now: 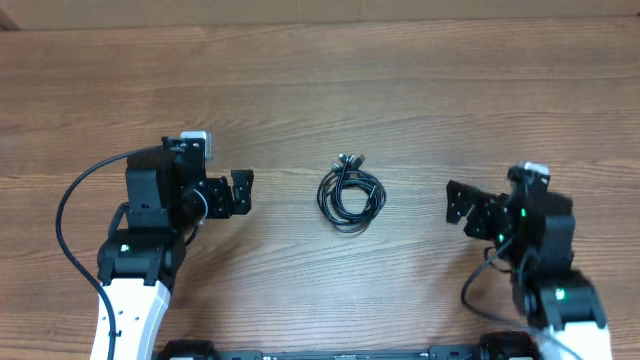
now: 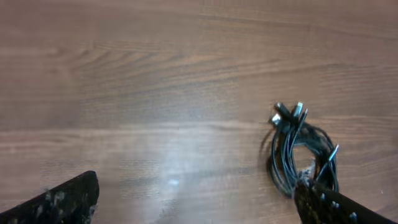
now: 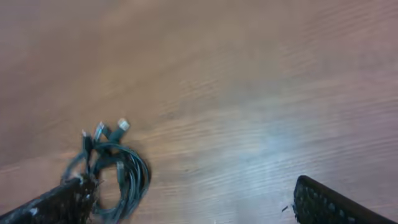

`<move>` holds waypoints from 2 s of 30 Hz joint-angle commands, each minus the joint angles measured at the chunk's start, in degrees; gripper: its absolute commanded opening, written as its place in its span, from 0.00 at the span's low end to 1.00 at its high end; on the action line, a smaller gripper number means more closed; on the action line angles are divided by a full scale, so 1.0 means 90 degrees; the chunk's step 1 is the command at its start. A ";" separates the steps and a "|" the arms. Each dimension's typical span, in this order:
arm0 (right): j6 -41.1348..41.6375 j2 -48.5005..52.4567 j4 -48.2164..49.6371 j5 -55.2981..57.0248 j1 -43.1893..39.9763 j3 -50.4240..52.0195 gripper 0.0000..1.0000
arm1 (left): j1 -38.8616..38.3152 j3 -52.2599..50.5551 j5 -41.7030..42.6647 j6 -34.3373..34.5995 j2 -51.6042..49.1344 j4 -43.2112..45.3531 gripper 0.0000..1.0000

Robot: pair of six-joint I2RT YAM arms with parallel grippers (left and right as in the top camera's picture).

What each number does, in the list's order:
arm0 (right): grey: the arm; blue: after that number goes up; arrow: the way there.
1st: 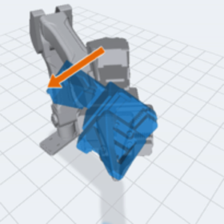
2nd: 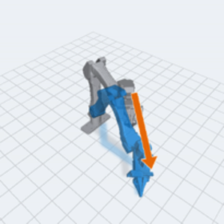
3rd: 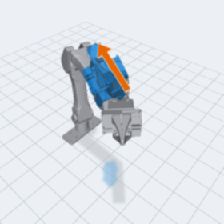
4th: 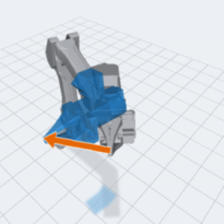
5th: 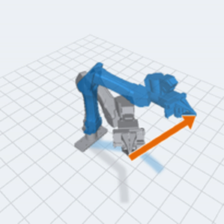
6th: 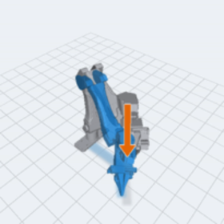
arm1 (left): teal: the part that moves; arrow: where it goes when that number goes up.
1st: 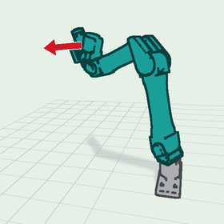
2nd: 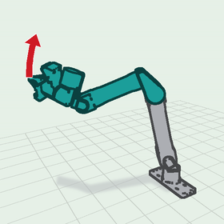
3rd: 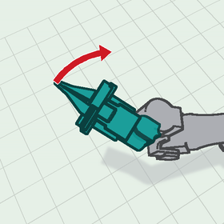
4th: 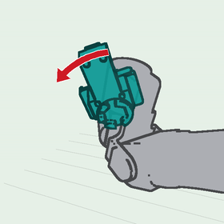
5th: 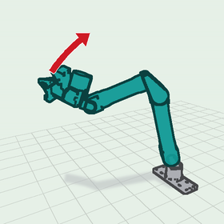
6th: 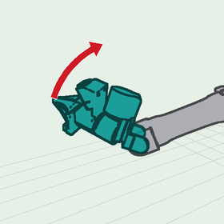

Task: Untangle cables
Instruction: 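Reach the left gripper to the black cable bundle and grasp it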

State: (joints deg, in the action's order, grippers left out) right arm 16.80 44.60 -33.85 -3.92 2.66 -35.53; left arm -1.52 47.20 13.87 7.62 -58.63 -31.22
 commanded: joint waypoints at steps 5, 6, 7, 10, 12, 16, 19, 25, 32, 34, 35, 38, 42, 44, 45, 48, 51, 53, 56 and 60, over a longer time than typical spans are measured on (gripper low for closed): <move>-0.0070 0.1362 -0.0255 -0.0131 -0.0017 -0.1251 1.00 | -0.0146 0.0160 -0.0367 0.0515 -0.0398 0.0495 1.00; -0.0063 0.1445 -0.0095 -0.0284 -0.0017 -0.1251 1.00 | -0.0318 0.0197 -0.0386 0.0510 -0.0614 0.0500 1.00; -0.0063 0.1457 -0.0056 -0.0316 -0.0017 -0.1251 1.00 | -0.0386 0.0214 -0.0418 0.0512 -0.0690 0.0503 1.00; -0.0061 0.1532 0.0036 0.0036 -0.0017 -0.1251 1.00 | -0.0886 0.0374 -0.0733 0.0435 -0.1231 0.0500 1.00; -0.0061 0.1547 0.0036 -0.0085 -0.0017 -0.1251 1.00 | -0.1251 0.0578 -0.0806 0.0391 -0.1741 0.0495 1.00; -0.0063 0.1547 0.0095 -0.0432 -0.0017 -0.1251 1.00 | -0.1722 0.1168 -0.0797 0.0384 -0.2803 0.0323 1.00; -0.0063 0.1549 0.0134 -0.0408 -0.0017 -0.1251 1.00 | -0.2004 0.1503 -0.0733 0.0294 -0.3417 0.0282 1.00; -0.0058 0.1596 0.0087 -0.0408 -0.0017 -0.1251 1.00 | -0.2521 0.1739 -0.0335 0.0078 -0.4580 0.0597 1.00; -0.0012 0.1603 0.0066 -0.0437 -0.0017 -0.1251 1.00 | -0.2807 0.1739 0.0114 0.0080 -0.5355 0.1022 0.68; -0.0012 0.1605 0.0061 -0.0437 -0.0017 -0.1251 1.00 | -0.2805 0.1739 0.0112 0.0080 -0.5391 0.1022 0.40; -0.0012 0.1608 0.0061 -0.0444 -0.0017 -0.1251 1.00 | -0.2805 0.1741 0.0112 0.0080 -0.5389 0.1047 0.18; -0.0010 0.1617 0.0109 -0.0950 -0.0017 -0.1251 1.00 | -0.2788 0.1991 0.0112 0.0080 -0.5326 0.1069 0.04; -0.0012 0.1853 0.0359 -0.1637 -0.0005 -0.1251 0.96 | -0.2659 0.2739 0.0209 0.0141 -0.5136 0.0920 0.04; -0.0010 0.2057 0.0408 -0.1702 0.0039 -0.1251 0.89 | -0.2606 0.3206 0.0602 0.0180 -0.5042 0.0716 0.04; -0.0012 0.2186 0.0437 -0.1758 0.0104 -0.1251 0.88 | -0.2594 0.3364 0.0736 0.0180 -0.5017 0.0627 0.04; -0.0015 0.2591 0.0687 -0.2028 0.0476 -0.1251 0.87 | -0.2650 0.3674 0.1192 0.0187 -0.5013 0.0369 0.04; -0.0012 0.3028 0.1037 -0.1858 0.0857 -0.1251 0.86 | -0.2708 0.3677 0.2004 0.0177 -0.5013 0.0406 0.04; -0.0005 0.3266 0.1197 -0.1860 0.0988 -0.1251 0.84 | -0.2708 0.3740 0.2142 0.0180 -0.5005 0.0406 0.04; 0.0155 0.3694 0.1498 -0.1831 0.1117 -0.1251 0.77 | -0.2698 0.3939 0.2251 0.0172 -0.4976 0.0396 0.04; 0.0665 0.4393 0.1763 -0.0901 0.1122 -0.1251 0.51 | -0.2681 0.4197 0.2438 0.0141 -0.4743 0.0250 0.04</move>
State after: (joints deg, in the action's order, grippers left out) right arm 18.65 81.34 -18.74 -18.59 12.51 -45.36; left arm -25.52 81.84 32.18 8.86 -105.23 -28.49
